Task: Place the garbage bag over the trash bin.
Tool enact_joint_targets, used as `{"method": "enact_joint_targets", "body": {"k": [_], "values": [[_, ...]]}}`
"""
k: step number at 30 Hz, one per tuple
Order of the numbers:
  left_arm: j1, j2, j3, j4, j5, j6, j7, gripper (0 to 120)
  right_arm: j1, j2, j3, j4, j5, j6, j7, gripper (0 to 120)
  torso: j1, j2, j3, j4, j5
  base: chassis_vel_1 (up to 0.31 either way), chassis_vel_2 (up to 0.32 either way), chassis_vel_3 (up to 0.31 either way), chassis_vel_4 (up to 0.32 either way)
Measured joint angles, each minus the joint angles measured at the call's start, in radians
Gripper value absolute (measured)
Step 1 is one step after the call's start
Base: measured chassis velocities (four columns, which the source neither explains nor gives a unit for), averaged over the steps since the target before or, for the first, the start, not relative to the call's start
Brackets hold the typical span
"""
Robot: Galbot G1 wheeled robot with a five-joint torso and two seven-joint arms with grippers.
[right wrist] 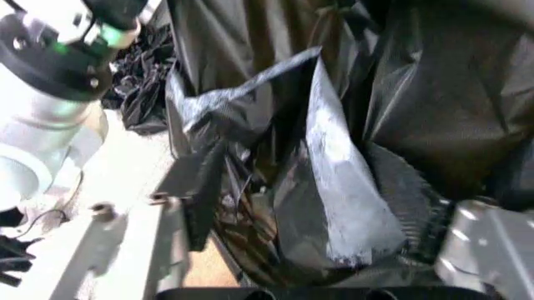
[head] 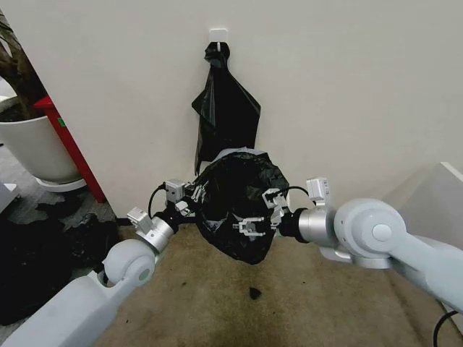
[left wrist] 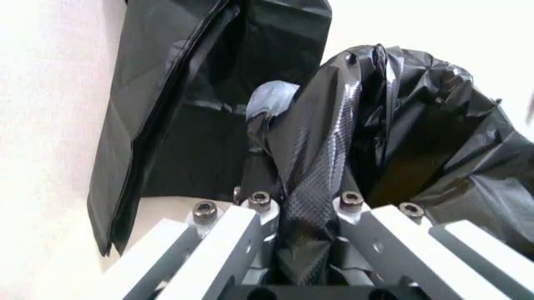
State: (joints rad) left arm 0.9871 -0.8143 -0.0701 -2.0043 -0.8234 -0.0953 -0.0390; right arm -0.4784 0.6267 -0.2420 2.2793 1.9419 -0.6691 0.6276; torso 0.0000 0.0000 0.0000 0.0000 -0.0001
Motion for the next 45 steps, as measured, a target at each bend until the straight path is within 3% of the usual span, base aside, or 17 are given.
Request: {"method": "enact_joint_targets", "body": {"k": [11,14,16,24,29,34,38,40,45], "values": [[0.005,-0.001,-0.001,0.004,0.005,0.003,0.003,5,0.002,-0.002,-0.017,0.011,-0.027,0.015,-0.002,20,0.0,0.0,0.0,0.0,0.0,0.0,0.0,0.0,0.0],[0.015,-0.002,-0.002,0.006,0.007,0.005,0.006,5,0.0,-0.011,-0.011,0.02,-0.033,0.028,-0.003,4,0.0,0.0,0.0,0.0,0.0,0.0,0.0,0.0,0.0],[0.016,-0.003,-0.002,0.007,0.007,0.006,0.006,5,-0.002,-0.014,-0.01,0.022,-0.034,0.031,-0.004,1,0.0,0.0,0.0,0.0,0.0,0.0,0.0,0.0,0.0],[0.016,-0.007,-0.001,0.024,-0.001,0.022,-0.004,5,-0.017,-0.029,0.008,0.058,-0.049,0.059,-0.027,0,0.0,0.0,0.0,0.0,0.0001,0.0,0.0,0.0,0.0],[0.02,-0.012,-0.007,0.049,-0.048,0.044,-0.028,5,-0.049,-0.076,0.032,0.097,-0.141,0.103,-0.184,0,0.0,0.0,0.0,0.0002,0.0,0.0,0.0,0.0,0.0],[0.011,-0.021,-0.016,0.046,-0.157,0.08,-0.08,5,-0.121,-0.151,0.019,0.102,-0.372,0.11,-0.473,0,0.0,0.0,0.0,0.0,0.0,0.0,0.0,0.0,0.0],[0.003,-0.022,-0.023,0.031,-0.213,0.096,-0.115,5,-0.178,-0.177,0.021,0.106,-0.495,0.109,-0.586,0,0.0,0.0,0.0,-0.0001,0.0003,0.0,0.0,0.0,0.0],[0.003,-0.022,-0.029,0.019,-0.248,0.11,-0.133,5,-0.217,-0.191,0.005,0.097,-0.632,0.118,-0.666,0,0.0,0.0,0.0,-0.0002,0.0001,0.0,0.0,0.0,0.0],[0.011,-0.019,-0.033,0.0,-0.264,0.121,-0.139,5,-0.243,-0.195,-0.005,0.059,-0.745,0.143,-0.697,0,0.0,0.0,0.0,0.0001,0.0003,0.0,0.0,0.0,0.0]]}}
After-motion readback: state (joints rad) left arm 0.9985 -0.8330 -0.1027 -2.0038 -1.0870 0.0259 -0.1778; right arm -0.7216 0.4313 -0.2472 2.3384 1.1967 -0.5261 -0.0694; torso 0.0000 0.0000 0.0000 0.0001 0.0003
